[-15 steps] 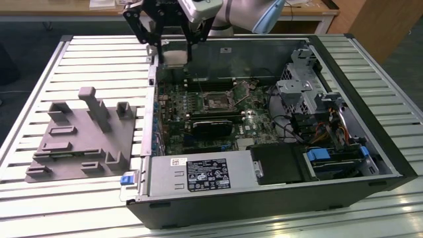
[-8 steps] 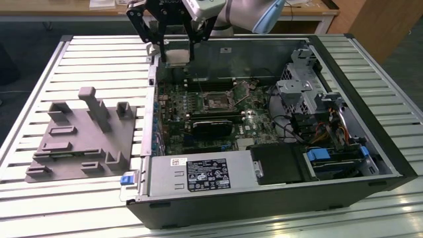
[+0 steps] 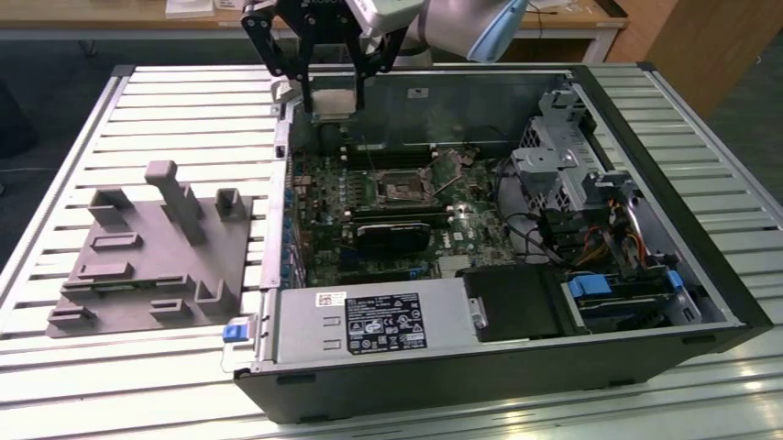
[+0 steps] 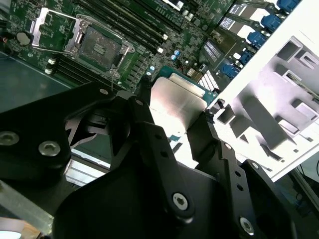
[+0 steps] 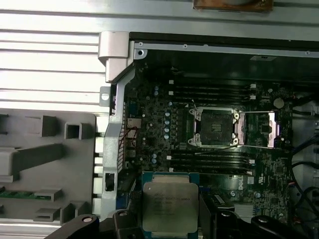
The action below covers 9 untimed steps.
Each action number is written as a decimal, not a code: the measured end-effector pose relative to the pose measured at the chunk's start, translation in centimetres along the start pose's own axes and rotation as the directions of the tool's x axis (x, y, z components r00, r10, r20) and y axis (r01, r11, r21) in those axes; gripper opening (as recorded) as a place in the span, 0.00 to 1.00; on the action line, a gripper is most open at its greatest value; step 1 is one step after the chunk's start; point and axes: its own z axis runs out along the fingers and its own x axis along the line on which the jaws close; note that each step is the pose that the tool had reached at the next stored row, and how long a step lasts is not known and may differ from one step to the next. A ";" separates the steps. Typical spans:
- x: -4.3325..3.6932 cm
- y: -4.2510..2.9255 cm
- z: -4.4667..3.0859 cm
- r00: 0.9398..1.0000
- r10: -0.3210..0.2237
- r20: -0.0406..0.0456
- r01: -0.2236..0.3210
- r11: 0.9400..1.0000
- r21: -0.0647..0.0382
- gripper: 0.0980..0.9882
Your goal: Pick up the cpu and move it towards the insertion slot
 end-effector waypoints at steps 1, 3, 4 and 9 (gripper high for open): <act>-0.07 0.05 0.00 1.000 0.000 0.000 0.000 1.000 0.000 0.50; -0.24 0.15 0.01 1.000 0.000 0.000 0.000 1.000 0.000 0.50; -0.33 0.20 0.01 1.000 0.000 0.000 0.000 1.000 0.000 0.50; -0.68 0.54 0.03 1.000 0.000 0.000 0.000 1.000 0.000 0.50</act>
